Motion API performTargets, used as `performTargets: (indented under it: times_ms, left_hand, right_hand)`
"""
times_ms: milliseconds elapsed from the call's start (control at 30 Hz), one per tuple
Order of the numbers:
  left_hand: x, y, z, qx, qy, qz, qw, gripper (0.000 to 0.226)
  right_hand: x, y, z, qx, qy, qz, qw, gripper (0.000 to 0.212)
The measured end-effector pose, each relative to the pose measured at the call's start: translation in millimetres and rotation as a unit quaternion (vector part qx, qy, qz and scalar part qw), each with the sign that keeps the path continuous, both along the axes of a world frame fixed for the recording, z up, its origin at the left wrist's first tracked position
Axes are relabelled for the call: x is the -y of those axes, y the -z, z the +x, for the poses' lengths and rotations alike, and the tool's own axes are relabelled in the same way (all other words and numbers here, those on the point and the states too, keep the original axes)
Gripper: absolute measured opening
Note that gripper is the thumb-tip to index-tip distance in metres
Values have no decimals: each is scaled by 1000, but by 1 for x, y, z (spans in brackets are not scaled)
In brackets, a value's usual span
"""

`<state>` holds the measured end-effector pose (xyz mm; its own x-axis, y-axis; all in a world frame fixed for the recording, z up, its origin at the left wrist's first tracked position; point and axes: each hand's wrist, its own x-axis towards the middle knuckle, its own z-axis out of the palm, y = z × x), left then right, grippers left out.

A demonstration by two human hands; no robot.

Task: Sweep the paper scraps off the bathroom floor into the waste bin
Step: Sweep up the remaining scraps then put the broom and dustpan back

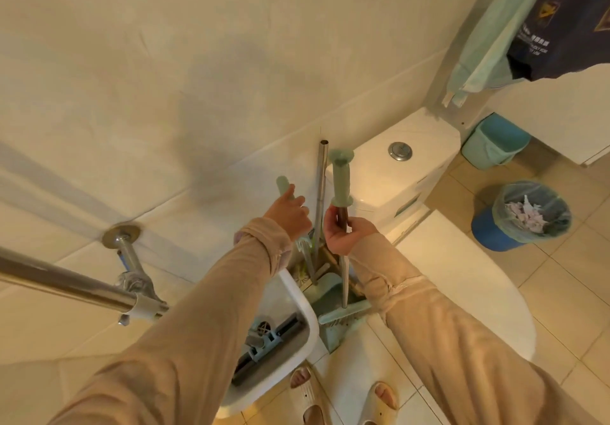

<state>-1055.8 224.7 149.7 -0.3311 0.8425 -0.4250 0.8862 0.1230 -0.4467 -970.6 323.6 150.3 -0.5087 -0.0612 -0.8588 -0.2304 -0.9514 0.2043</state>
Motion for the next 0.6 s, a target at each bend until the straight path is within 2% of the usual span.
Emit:
performTargets:
  times_ms: [200,300,433,533,600]
  left_hand:
    - [1,20,-4,34,-13,54,998,32]
    - [-2,20,-8,37,-6,53,998,32]
    - [-1,21,-7,50,5,108,993,35]
    - [7,28,0,52,-20,156,986,46]
    - [14,33,8,82,-68,201,974,55]
  right_hand:
    - [-5,9,-40,-35,26,12,999,31]
    - [-7,8,-46,-65,10,42,997,37]
    - [-12,5,-31,-79,-128,189,970,44]
    - [-17,2,-4,-71,-181,240,951,33]
    - [-22,3,18,-29,-232,283,930,24]
